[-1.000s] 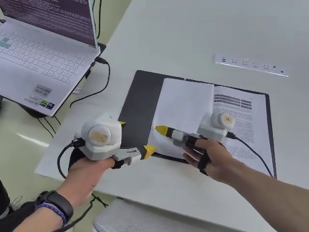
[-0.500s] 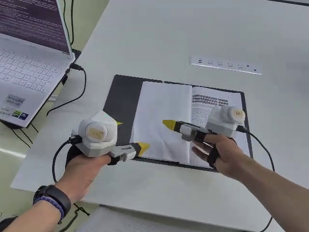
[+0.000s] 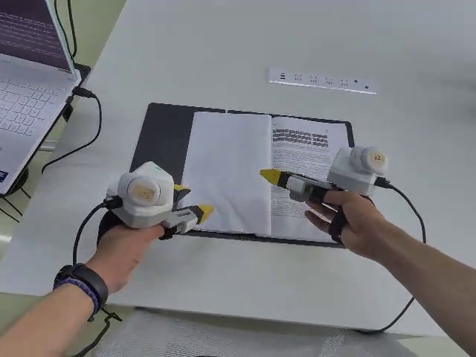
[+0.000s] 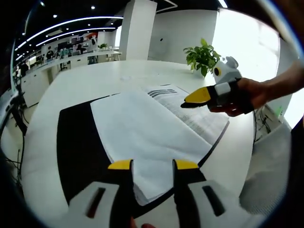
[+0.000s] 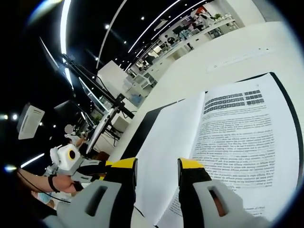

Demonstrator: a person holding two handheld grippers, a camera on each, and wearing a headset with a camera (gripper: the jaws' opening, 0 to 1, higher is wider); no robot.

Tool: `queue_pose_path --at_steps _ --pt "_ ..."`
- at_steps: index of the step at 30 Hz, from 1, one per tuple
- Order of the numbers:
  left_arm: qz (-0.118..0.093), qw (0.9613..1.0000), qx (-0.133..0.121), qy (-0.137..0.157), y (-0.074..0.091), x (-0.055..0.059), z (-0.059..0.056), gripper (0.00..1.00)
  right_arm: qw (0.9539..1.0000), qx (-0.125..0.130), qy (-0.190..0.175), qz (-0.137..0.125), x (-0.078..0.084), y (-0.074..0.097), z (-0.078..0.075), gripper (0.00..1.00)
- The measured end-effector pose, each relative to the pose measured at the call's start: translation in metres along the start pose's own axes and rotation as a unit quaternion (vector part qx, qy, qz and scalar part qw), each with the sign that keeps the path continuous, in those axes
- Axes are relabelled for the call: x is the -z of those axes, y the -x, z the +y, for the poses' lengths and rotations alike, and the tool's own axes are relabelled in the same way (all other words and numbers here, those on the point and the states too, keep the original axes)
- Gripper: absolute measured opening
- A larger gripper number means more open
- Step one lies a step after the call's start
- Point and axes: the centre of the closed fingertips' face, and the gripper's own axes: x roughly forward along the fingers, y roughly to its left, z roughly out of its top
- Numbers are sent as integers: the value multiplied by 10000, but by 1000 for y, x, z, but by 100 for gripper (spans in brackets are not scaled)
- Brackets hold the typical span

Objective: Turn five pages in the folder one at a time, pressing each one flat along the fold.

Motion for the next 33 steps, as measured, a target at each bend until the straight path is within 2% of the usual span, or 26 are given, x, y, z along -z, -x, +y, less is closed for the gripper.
queue_pose_path --at_steps 6,9,14,17,19,24,30,33 --pt "58 10000 -3 73 -3 8 -1 19 10000 47 46 -9 -4 8 -6 33" --pt "145 9996 -57 241 -3 17 2 10 10000 78 37 11 -3 9 -10 33" --pt "227 9993 -141 257 0 28 5 0 9999 68 54 78 0 9 -12 33" --pt "330 9991 -202 185 1 35 7 0 10000 66 -19 51 0 8 -13 33" --pt "296 9992 -211 194 2 34 7 0 10000 64 -49 33 0 8 -14 33" --pt "358 9990 -255 4 3 35 6 0 10000 18 -19 76 -1 3 -13 33" --pt "364 9990 -265 -12 2 35 7 0 10000 -24 19 48 -9 -3 -12 33" --pt "383 9988 -279 -123 2 36 7 0 9999 -42 65 64 -12 -7 -12 32"
